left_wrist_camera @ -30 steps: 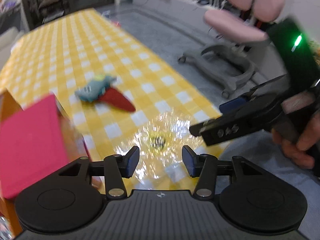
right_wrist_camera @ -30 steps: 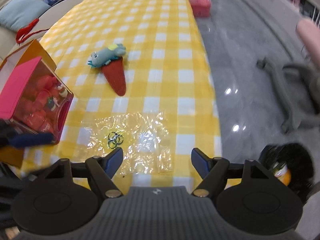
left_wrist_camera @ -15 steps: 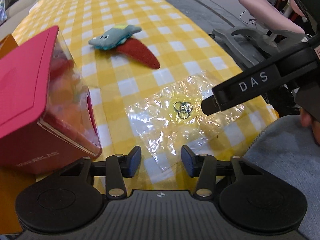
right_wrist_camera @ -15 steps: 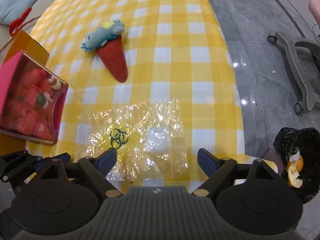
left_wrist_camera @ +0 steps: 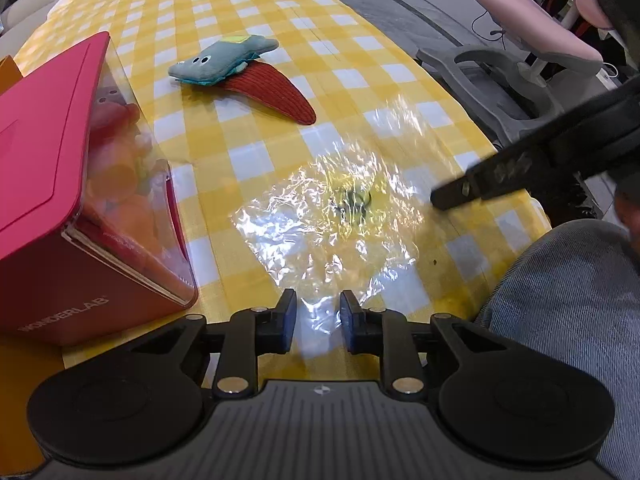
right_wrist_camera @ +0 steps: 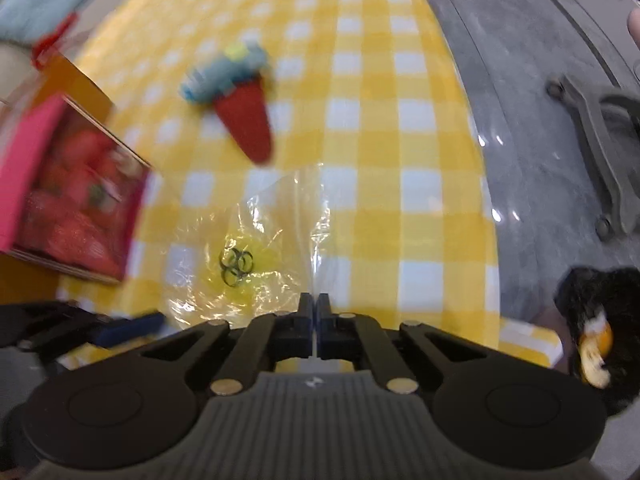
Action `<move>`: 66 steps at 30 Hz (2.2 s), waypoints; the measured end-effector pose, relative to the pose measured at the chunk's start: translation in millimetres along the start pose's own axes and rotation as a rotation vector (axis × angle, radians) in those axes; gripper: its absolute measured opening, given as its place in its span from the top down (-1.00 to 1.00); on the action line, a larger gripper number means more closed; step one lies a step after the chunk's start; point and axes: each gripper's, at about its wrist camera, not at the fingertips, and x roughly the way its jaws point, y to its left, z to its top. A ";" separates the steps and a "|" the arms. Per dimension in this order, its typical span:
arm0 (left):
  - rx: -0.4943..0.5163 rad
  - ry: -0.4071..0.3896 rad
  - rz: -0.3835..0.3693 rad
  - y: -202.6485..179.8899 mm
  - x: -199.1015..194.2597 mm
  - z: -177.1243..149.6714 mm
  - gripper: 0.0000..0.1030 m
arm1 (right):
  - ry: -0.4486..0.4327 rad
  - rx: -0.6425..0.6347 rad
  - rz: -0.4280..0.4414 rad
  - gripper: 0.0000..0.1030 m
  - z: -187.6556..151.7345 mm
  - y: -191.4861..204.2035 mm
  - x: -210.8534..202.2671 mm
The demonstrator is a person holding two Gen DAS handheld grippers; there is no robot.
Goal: Organize soft objects
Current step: 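Pinch the clear plastic bag with the right tool and lift it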
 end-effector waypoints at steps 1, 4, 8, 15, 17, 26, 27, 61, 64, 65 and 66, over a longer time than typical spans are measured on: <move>-0.002 -0.001 -0.003 0.9 -0.3 -0.2 0.53 | -0.012 0.011 0.036 1.00 0.2 1.3 -5.2; -0.002 -0.004 -0.010 2.3 -0.3 -0.2 0.56 | -0.025 0.001 0.126 1.00 -0.4 14.9 -12.3; -0.005 -0.013 -0.030 5.4 -0.5 -1.4 0.61 | 0.004 -0.062 0.165 1.00 -0.2 41.5 -3.6; -0.040 -0.006 -0.062 16.9 -4.5 -6.8 0.76 | 0.126 -0.067 0.200 1.00 7.8 57.9 34.9; -0.044 -0.002 -0.062 20.1 -10.0 -9.5 0.76 | 0.154 -0.086 0.180 1.00 8.0 61.5 43.2; -0.053 -0.079 -0.093 25.5 -40.2 -7.1 0.79 | 0.268 -0.181 0.172 1.00 -2.9 62.9 49.3; -0.058 -0.097 -0.116 25.4 -41.7 -4.9 0.84 | 0.266 -0.181 0.169 1.00 -3.5 61.3 48.8; -0.199 0.001 -0.240 18.2 23.2 26.3 0.96 | 0.171 -0.299 0.061 0.38 -6.4 39.3 15.4; -0.182 0.000 -0.236 17.6 22.6 26.6 0.96 | 0.147 -0.271 0.061 0.35 -5.5 30.2 5.8; -0.183 0.002 -0.235 17.4 22.5 27.0 0.96 | 0.142 -0.261 0.065 0.35 -4.9 27.2 4.0; -0.181 0.005 -0.232 16.8 22.4 27.4 0.96 | 0.139 -0.252 0.069 0.35 -4.7 24.6 3.0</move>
